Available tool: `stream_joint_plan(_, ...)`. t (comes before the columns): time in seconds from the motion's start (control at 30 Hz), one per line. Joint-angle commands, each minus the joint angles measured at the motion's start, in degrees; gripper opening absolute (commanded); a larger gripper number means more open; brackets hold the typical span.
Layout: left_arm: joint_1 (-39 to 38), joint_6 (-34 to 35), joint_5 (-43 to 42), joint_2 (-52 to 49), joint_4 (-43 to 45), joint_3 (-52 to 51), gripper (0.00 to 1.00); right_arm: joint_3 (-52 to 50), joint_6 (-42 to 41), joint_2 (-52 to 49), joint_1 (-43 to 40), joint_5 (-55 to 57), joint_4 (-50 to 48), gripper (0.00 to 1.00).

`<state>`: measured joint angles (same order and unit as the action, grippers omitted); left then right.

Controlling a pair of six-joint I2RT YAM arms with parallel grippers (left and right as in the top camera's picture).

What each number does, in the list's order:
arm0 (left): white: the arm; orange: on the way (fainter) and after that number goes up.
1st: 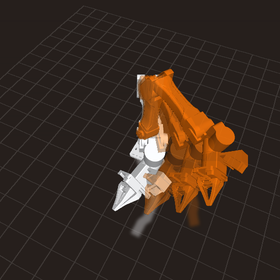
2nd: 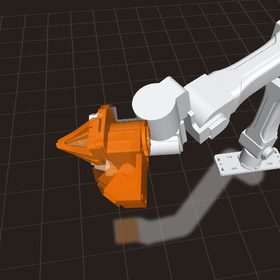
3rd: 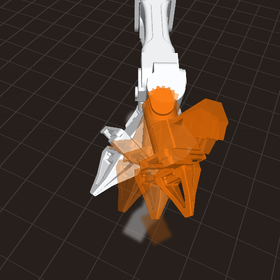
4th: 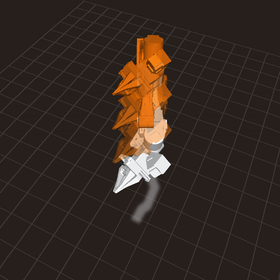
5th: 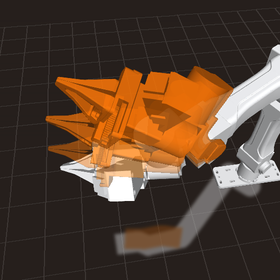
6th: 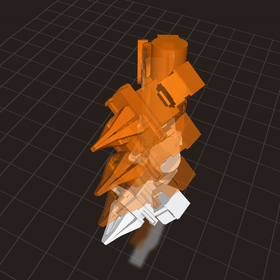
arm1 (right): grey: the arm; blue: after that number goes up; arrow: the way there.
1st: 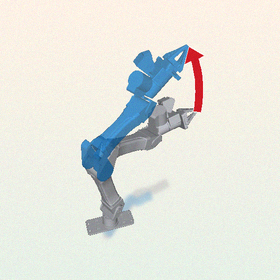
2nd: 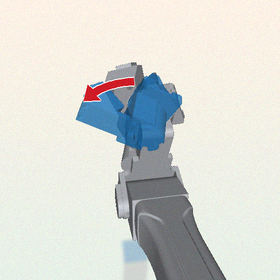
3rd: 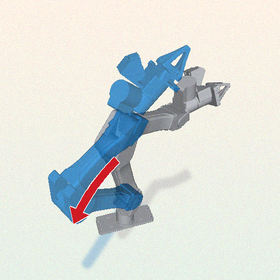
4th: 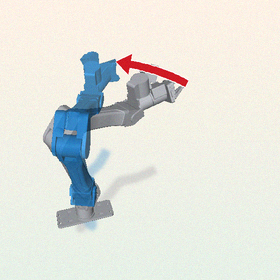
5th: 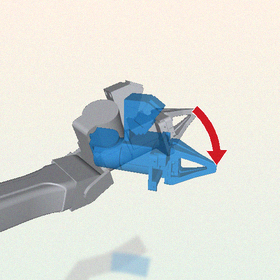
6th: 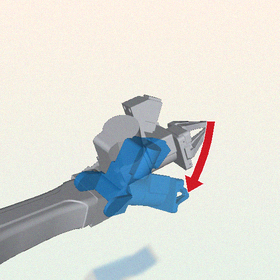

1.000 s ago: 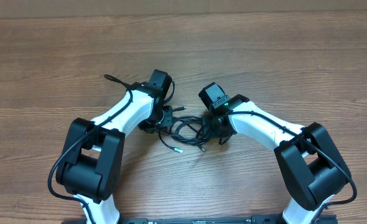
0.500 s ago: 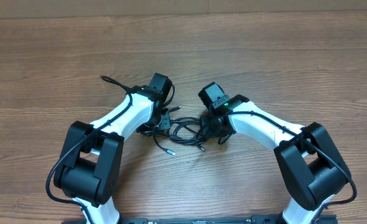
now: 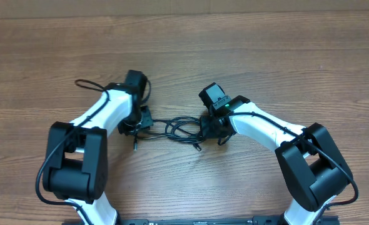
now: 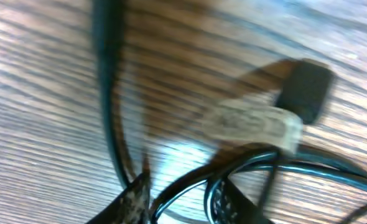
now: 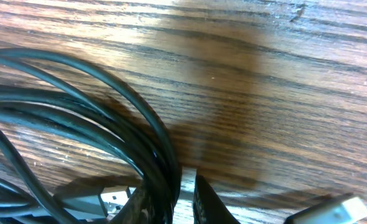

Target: Untangle cables

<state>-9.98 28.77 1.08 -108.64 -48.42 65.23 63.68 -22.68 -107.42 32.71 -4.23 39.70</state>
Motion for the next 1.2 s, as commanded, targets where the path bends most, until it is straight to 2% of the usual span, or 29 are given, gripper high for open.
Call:
stream_joint_plan(0.0,5.95,0.79,11.47,-5.73,-0.42,-4.87,0.43,-3.45,-0.07,-2.97,-0.92,5.64,2.05,0.15)
stream_joint_plan(0.07,6.91,0.81,10.84,-5.73,-0.39,-4.87,0.5,-3.45,-0.07,-2.97,-0.92,5.64,2.05,0.15)
stream_joint_plan(0.23,8.96,0.83,10.67,-5.73,0.11,-4.87,0.86,-3.45,-0.07,-2.97,-0.92,5.64,2.05,0.15)
stream_joint_plan(0.5,14.62,-0.28,7.23,-3.34,-3.26,-3.37,0.93,-3.45,-0.07,-2.97,-0.92,5.62,2.05,0.15)
stream_joint_plan(0.77,19.39,-0.26,-4.66,15.52,-2.05,-3.34,0.93,-3.45,-0.07,-2.97,-0.92,5.64,2.05,0.16)
stream_joint_plan(0.93,19.34,0.04,-5.14,27.17,-1.92,-3.34,0.93,-3.45,-0.04,-2.97,-0.92,5.64,1.97,0.16)
stream_joint_plan(1.17,18.86,-1.88,-8.72,32.98,-2.12,-3.37,0.93,-3.45,-0.04,-2.97,-0.92,5.64,1.88,0.16)
